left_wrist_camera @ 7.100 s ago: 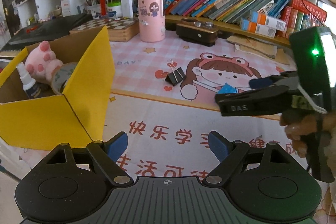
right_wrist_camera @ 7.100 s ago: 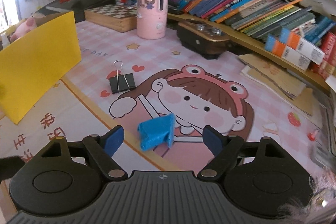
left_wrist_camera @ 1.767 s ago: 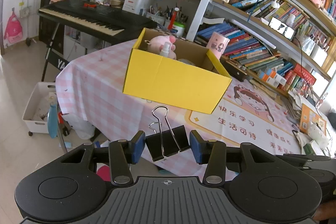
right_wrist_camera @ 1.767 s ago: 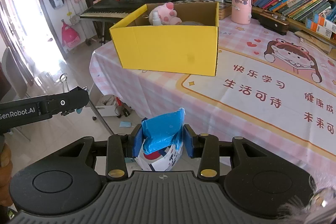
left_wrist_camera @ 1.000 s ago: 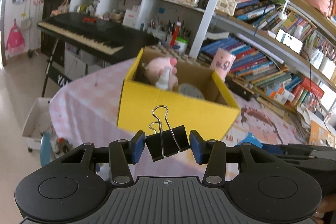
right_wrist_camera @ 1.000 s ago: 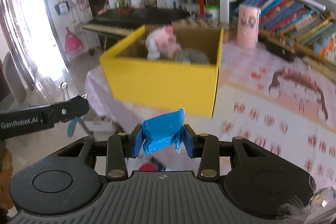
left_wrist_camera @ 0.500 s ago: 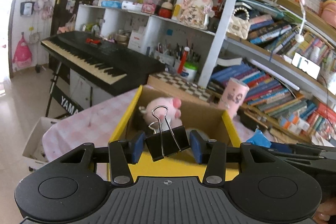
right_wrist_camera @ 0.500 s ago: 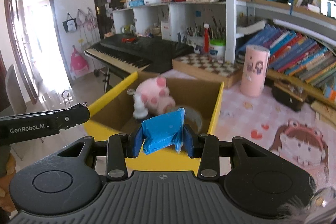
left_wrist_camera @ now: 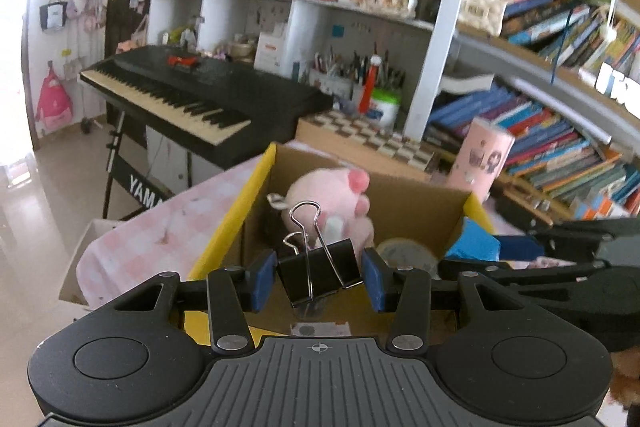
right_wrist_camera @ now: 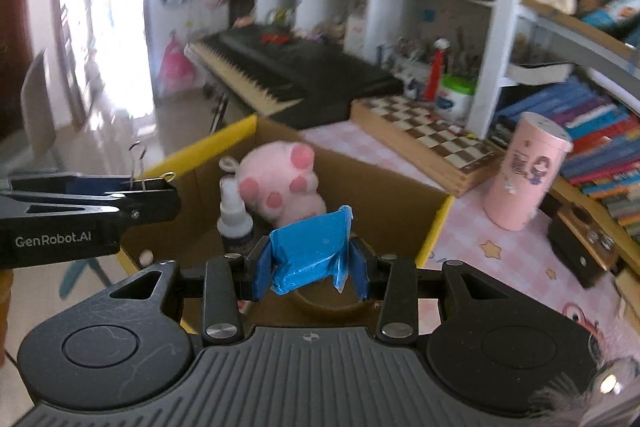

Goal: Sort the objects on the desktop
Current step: 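Lower both tools into the yellow box and open to release clip and toy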

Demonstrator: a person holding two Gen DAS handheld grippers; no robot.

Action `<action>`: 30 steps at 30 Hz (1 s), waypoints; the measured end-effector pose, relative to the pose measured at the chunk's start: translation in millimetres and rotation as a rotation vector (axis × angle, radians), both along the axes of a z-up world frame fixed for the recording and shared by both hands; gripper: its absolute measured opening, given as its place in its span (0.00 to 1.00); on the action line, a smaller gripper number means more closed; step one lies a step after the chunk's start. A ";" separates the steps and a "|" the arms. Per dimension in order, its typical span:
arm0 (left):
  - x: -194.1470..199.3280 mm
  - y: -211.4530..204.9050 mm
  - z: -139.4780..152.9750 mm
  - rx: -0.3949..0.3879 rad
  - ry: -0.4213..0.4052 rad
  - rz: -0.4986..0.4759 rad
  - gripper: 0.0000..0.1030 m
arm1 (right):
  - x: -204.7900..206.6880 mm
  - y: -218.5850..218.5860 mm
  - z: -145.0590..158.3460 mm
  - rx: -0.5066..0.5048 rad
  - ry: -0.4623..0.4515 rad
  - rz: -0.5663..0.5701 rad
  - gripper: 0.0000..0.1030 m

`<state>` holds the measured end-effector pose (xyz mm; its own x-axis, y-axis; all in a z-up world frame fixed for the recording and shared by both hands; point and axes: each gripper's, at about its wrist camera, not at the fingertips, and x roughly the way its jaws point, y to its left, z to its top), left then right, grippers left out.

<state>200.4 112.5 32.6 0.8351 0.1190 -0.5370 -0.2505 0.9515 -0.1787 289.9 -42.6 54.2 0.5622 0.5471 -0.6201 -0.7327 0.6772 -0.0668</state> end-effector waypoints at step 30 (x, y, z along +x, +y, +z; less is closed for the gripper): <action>23.7 -19.6 -20.9 0.157 0.106 -0.002 0.44 | 38.4 36.0 -46.0 -0.236 0.095 0.217 0.42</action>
<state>224.1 92.9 11.6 0.7753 0.2063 -0.5970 -0.2577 0.9662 -0.0009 328.3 -6.7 8.2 0.3818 0.4824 -0.7883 -0.8687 0.4786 -0.1279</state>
